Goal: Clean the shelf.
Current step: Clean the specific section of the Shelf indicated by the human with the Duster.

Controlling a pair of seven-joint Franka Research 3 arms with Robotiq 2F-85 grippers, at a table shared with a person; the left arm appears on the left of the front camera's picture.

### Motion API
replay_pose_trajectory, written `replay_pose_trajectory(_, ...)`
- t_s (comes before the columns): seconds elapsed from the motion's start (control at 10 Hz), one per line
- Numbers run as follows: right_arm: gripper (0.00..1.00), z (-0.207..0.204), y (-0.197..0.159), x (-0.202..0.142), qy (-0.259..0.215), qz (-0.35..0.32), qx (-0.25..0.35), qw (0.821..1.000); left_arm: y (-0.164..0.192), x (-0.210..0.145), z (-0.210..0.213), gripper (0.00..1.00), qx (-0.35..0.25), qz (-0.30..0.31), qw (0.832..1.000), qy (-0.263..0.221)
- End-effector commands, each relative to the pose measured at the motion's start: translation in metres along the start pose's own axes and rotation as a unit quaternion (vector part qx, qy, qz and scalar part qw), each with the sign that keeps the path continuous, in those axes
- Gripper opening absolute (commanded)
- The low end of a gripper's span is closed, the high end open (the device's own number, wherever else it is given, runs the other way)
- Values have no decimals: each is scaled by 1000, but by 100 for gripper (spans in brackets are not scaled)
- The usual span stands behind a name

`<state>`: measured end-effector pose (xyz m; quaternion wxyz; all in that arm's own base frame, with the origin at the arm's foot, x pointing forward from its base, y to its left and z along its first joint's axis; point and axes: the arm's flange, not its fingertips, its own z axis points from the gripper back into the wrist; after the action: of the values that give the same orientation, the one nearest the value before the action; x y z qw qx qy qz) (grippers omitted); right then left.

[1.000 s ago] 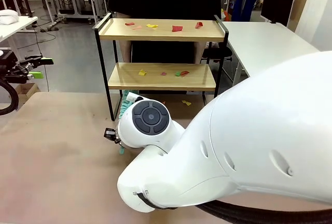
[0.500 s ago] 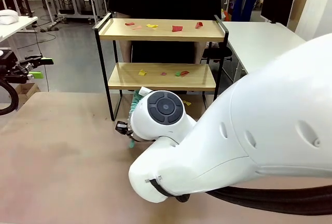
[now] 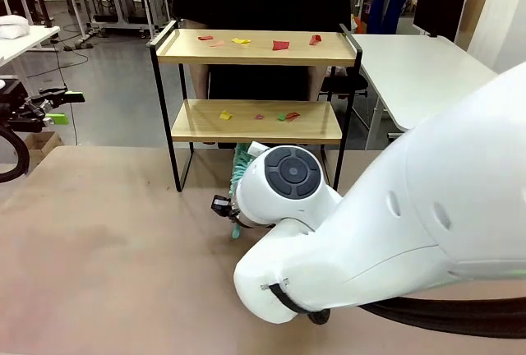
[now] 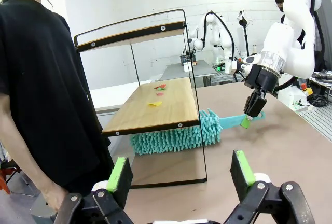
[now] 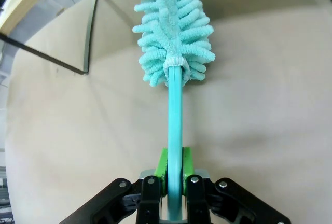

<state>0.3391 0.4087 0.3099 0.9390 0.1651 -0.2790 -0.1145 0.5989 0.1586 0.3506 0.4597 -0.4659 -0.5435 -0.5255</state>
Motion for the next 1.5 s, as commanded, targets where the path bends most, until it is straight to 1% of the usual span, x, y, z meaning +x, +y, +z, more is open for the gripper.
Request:
replay_pose_trajectory(0.0, 13, 35, -16, 7, 3, -7, -6, 1000, -1, 2, 0, 100, -3, -6, 1000, 3)
replay_pose_trajectory(0.4, 13, 45, -55, 15, 10, -23, -49, 998, -1, 2, 0, 100, -3, -6, 1000, 3)
replay_pose_trajectory(0.7, 13, 64, -82, 22, 7, -34, -78, 996, -1, 2, 0, 100, -3, -6, 1000, 3)
replay_pose_trajectory(1.1, 13, 81, -114, 40, 23, 1, -128, 992, -1, 2, 0, 100, -3, -6, 1000, 3)
replay_pose_trajectory(1.4, 13, 93, -124, 45, 12, 37, -159, 987, -1, 2, 0, 100, -3, -6, 1000, 3)
